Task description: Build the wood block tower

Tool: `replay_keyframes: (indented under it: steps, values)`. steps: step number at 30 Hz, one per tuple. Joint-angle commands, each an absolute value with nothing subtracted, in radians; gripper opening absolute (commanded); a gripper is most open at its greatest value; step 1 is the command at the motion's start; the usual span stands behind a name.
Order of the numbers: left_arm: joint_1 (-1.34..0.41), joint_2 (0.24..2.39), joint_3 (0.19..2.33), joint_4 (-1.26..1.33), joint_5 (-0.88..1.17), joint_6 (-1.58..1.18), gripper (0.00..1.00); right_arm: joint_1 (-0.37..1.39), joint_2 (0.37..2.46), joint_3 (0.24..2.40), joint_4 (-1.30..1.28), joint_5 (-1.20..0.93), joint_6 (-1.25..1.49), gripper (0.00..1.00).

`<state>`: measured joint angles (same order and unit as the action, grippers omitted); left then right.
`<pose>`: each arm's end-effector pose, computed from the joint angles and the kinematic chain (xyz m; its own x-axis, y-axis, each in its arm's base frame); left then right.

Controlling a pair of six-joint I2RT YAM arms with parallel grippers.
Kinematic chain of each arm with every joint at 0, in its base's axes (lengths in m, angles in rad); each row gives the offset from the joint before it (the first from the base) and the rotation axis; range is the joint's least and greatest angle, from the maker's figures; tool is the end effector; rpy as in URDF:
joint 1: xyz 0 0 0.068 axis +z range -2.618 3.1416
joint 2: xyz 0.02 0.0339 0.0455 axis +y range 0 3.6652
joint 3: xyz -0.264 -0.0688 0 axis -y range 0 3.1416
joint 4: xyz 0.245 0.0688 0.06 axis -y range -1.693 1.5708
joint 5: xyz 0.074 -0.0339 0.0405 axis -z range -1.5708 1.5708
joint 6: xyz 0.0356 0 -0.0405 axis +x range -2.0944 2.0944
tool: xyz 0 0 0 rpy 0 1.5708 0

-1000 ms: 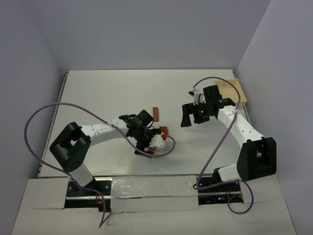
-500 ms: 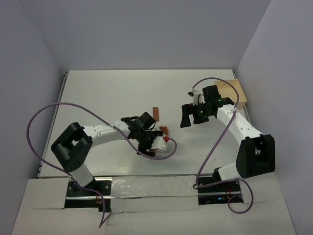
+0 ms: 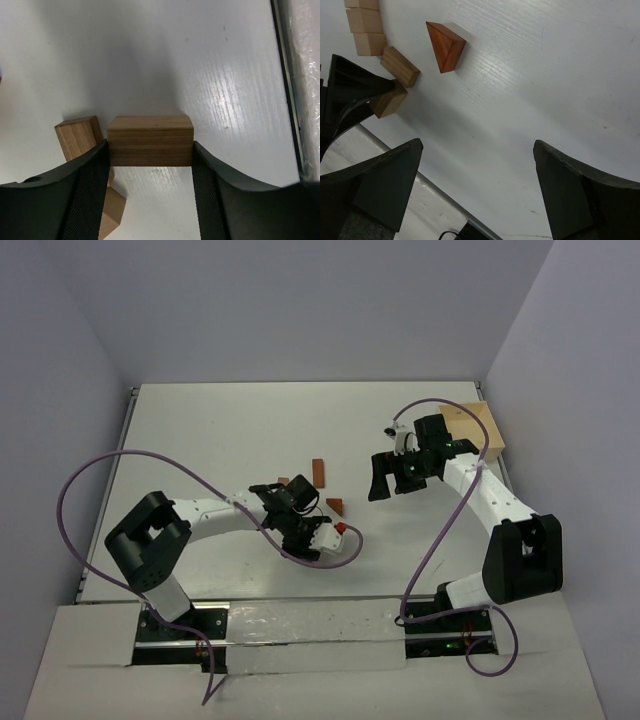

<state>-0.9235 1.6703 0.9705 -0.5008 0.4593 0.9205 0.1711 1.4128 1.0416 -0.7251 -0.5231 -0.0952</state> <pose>0.1747 -0.2573 0.1656 0.3057 0.7786 -0.5480 0.9389 -0.3421 0.0377 0.2694 0.0646 0.2480 -0.8372 -0.2282 -0.4971 -0.4540 0.7967 0.3989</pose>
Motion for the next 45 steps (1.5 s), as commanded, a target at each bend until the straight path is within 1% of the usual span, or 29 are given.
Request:
replay_keyframes:
  steps: [1,5,9,12,15,18,20,24,29,32,34,45]
  values:
    - [-0.93,1.637,0.963,-0.449,0.424,0.889,0.53,0.163,1.411,1.072,-0.733,-0.542,-0.107,1.0]
    - [-0.93,1.604,1.005,-0.522,0.42,0.867,0.4,0.164,1.407,1.069,-0.732,-0.547,-0.107,1.0]
    - [-0.922,1.595,1.112,-0.661,0.432,0.844,0.29,0.163,1.404,1.069,-0.735,-0.555,-0.107,1.0]
    - [-0.856,1.605,1.282,-0.828,0.536,0.879,0.22,0.163,1.402,1.071,-0.733,-0.56,-0.108,1.0]
    - [-0.798,1.642,1.388,-0.93,0.561,0.921,0.22,0.163,1.403,1.071,-0.733,-0.563,-0.108,1.0]
    - [-0.72,1.73,1.511,-1.027,0.541,0.96,0.2,0.162,1.407,1.077,-0.735,-0.564,-0.106,1.0]
    - [-0.653,1.803,1.601,-1.094,0.573,1.01,0.19,0.159,1.408,1.078,-0.733,-0.561,-0.106,1.0]
    - [-0.577,1.905,1.744,-1.094,0.575,1.024,0.15,0.158,1.408,1.075,-0.73,-0.56,-0.106,1.0]
    - [-0.569,1.941,1.766,-0.993,0.542,1.025,0.17,0.154,1.415,1.08,-0.73,-0.56,-0.106,1.0]
    - [-0.567,1.987,1.801,-0.993,0.529,1.038,0.18,0.153,1.419,1.081,-0.733,-0.563,-0.106,0.99]
    - [-0.566,2.029,1.861,-1.004,0.523,1.041,0.18,0.153,1.417,1.081,-0.732,-0.563,-0.106,0.99]
    - [-0.561,2.2,1.98,-0.969,0.496,1.01,0.21,0.147,1.422,1.08,-0.723,-0.56,-0.099,0.99]
